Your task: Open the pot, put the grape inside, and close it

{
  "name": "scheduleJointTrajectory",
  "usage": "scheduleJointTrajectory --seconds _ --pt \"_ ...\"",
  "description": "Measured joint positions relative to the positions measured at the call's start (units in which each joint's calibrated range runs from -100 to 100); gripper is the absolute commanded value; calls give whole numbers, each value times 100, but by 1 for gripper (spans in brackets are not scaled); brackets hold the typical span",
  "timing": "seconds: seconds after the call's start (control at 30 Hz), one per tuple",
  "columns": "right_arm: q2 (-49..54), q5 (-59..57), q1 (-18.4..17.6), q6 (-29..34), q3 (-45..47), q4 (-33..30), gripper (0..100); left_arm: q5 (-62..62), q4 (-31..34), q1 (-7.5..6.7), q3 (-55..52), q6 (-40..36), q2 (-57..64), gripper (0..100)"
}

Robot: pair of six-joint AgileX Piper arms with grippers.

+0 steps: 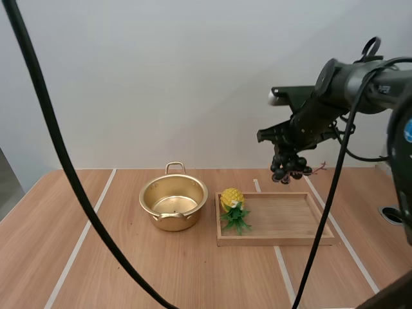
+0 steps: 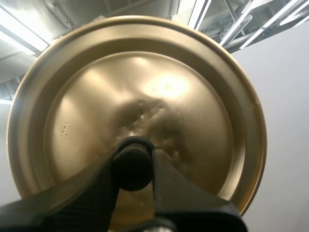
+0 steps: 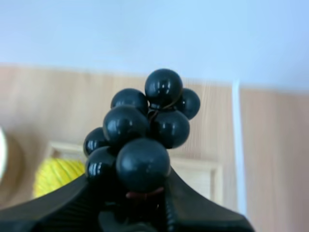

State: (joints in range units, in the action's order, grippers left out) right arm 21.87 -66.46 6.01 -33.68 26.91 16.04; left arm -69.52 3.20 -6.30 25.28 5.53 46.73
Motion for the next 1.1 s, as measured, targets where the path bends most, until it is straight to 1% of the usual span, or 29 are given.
scheduleJointTrajectory --seconds 0.1,0.27,0.33,0.4,0.47,0.63,0.77,0.9,1.1 --pt "369 -201 0 -338 -335 426 0 0 0 0 0 0 15 0" --pt "577 -397 -47 -567 -616 680 0 0 0 0 0 0 53 0" --pt "649 -811 -267 -713 -1083 785 0 14 0 0 4 0 108 0" --pt "649 -847 -365 -728 -1226 813 0 14 0 0 4 0 164 0" --pt "649 -904 -751 -783 -1598 877 0 14 0 0 15 0 201 0" --pt "574 -946 -1437 -783 -1779 921 0 14 0 0 15 0 312 0" --pt "353 -820 -1866 -747 -1814 921 0 14 0 0 32 0 378 0" --pt "35 -552 -2117 -699 -1825 921 0 14 55 0 32 0 449 0" --pt "-553 -410 -2277 -674 -1825 895 0 59 350 0 32 0 472 0"
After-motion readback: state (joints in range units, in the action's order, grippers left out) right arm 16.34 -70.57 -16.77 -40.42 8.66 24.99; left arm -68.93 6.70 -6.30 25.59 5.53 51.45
